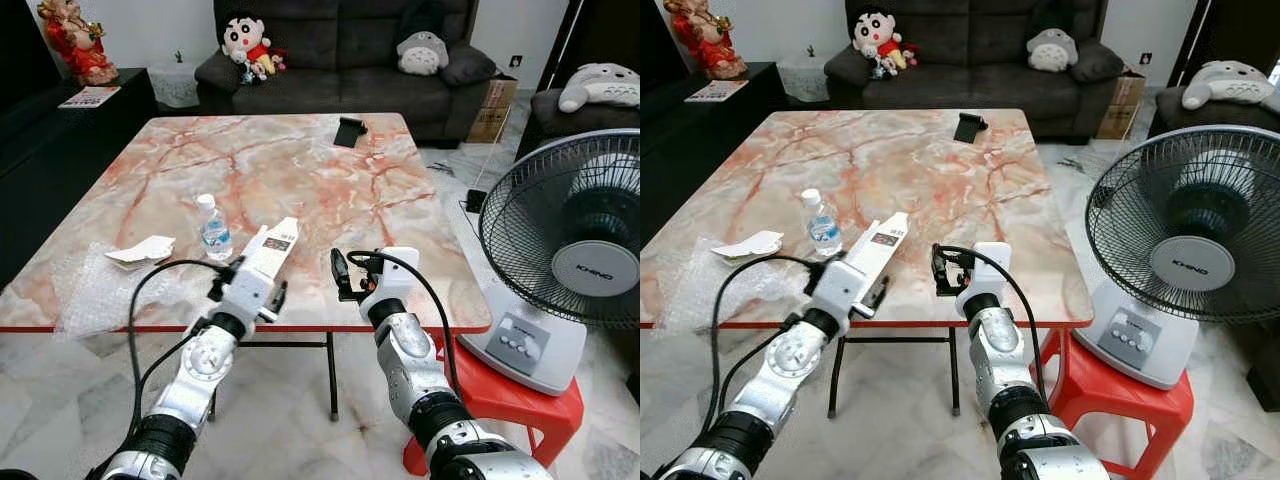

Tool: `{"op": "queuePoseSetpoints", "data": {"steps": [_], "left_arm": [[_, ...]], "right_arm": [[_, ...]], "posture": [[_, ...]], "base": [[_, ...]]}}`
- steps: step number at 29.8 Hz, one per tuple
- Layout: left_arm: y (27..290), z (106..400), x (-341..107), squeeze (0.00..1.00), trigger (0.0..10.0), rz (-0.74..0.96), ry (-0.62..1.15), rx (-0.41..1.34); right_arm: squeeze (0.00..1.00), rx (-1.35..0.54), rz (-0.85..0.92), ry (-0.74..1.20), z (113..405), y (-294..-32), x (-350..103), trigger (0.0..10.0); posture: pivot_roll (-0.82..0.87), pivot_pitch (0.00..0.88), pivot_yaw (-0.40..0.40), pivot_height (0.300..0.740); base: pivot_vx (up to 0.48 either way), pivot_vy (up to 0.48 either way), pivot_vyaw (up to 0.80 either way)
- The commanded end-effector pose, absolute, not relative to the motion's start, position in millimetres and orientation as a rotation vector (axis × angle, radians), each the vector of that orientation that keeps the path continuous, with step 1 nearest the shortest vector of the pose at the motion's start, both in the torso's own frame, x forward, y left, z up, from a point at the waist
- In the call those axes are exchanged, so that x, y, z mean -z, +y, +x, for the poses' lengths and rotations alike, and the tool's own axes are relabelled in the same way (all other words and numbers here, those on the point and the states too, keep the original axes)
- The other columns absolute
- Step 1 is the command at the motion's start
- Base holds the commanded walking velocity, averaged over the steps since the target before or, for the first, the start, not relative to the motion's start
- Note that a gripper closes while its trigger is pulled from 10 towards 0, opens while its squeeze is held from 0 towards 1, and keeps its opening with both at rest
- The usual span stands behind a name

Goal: Picking trash to rubbish bin

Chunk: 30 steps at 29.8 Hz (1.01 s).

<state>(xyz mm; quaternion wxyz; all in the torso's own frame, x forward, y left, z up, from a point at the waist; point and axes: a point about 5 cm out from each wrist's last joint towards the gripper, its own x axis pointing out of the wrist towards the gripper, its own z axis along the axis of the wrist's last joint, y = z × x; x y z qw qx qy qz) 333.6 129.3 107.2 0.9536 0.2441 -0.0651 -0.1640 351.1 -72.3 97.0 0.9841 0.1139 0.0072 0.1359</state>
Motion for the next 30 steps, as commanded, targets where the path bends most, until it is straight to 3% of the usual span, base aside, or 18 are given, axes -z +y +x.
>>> {"op": "queuePoseSetpoints", "data": {"steps": [1,7,10,20,30], "left_arm": [[129.9,335.9,-112.0,0.0,10.0,0.528,-0.139,0.336],[116.2,346.6,-117.4,0.0,10.0,0.826,-0.049,0.366],[111.0,349.5,-120.0,0.0,10.0,0.879,-0.04,0.365],[85.5,355.5,-111.1,0.0,10.0,0.913,0.087,0.377],[93.9,354.3,-98.2,0.0,10.0,0.942,0.196,0.28]], "right_arm": [[0.0,-0.298,0.246,0.026,348.6,-61.5,-96.3,10.0],[0.0,-0.305,0.249,0.028,349.2,-60.4,-96.9,10.0],[0.0,-0.307,0.25,0.028,349.2,-60.1,-97.1,10.0],[0.0,-0.315,0.255,0.029,348.5,-59.0,-96.5,10.0],[0.0,-0.326,0.261,0.026,347.9,-58.3,-96.5,10.0]], "posture": [[0.02,0.0,0.027,0.74],[0.03,0.0,0.025,0.74],[0.03,0.0,0.027,0.74],[0.02,0.0,0.031,0.74],[0.02,0.0,0.033,0.74]], "base": [[0.0,0.0,0.0],[0.0,0.0,0.0],[0.0,0.0,0.0],[0.0,0.0,0.0],[0.0,0.0,0.0]]}}
